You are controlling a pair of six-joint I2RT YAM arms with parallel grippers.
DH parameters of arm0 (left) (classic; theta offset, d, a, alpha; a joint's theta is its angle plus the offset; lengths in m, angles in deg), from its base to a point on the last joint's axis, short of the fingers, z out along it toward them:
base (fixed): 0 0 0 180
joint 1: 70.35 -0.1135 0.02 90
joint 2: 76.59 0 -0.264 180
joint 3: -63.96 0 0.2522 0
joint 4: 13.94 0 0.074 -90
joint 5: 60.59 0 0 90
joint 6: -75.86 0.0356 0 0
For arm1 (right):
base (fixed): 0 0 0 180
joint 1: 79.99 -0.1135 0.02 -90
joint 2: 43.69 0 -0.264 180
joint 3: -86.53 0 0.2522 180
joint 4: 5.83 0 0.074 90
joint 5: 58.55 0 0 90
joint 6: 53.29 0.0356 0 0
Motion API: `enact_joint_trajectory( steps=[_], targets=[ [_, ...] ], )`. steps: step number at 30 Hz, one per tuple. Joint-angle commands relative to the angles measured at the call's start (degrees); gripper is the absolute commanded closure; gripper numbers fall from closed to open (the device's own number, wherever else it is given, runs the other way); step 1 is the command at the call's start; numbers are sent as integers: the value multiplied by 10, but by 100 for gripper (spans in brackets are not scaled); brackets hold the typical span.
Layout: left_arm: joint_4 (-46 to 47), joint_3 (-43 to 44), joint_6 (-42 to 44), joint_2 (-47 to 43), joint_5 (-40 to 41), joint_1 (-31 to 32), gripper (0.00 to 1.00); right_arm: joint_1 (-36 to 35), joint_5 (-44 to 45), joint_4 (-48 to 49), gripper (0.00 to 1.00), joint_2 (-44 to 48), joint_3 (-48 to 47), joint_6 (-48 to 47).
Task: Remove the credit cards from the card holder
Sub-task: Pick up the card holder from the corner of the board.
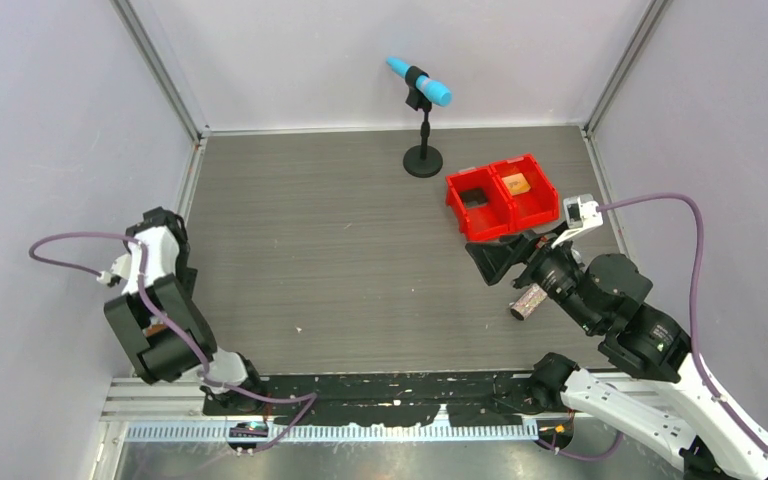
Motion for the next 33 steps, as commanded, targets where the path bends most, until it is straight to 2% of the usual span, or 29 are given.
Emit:
enact_joint_trajectory(
  steps=[1, 9, 19, 24, 30, 33],
  targets=[
    [-45, 54, -36, 65, 44, -4, 39, -2, -17, 24, 4, 8, -13, 3],
    [-71, 76, -37, 141, 74, -3, 44, -2, -9, 19, 4, 23, -15, -1],
    [-93, 90, -26, 162, 56, -17, 46, -2, -18, 20, 3, 24, -20, 0],
    [-61, 58, -40, 129, 44, -23, 45, -2, -15, 18, 3, 34, -18, 1],
    [11, -3, -24, 60, 13, -32, 36, -2, -8, 10, 3, 48, -15, 0],
    [28, -23, -33, 38, -6, -38, 36, -2, -9, 10, 3, 53, -14, 1]
  ],
)
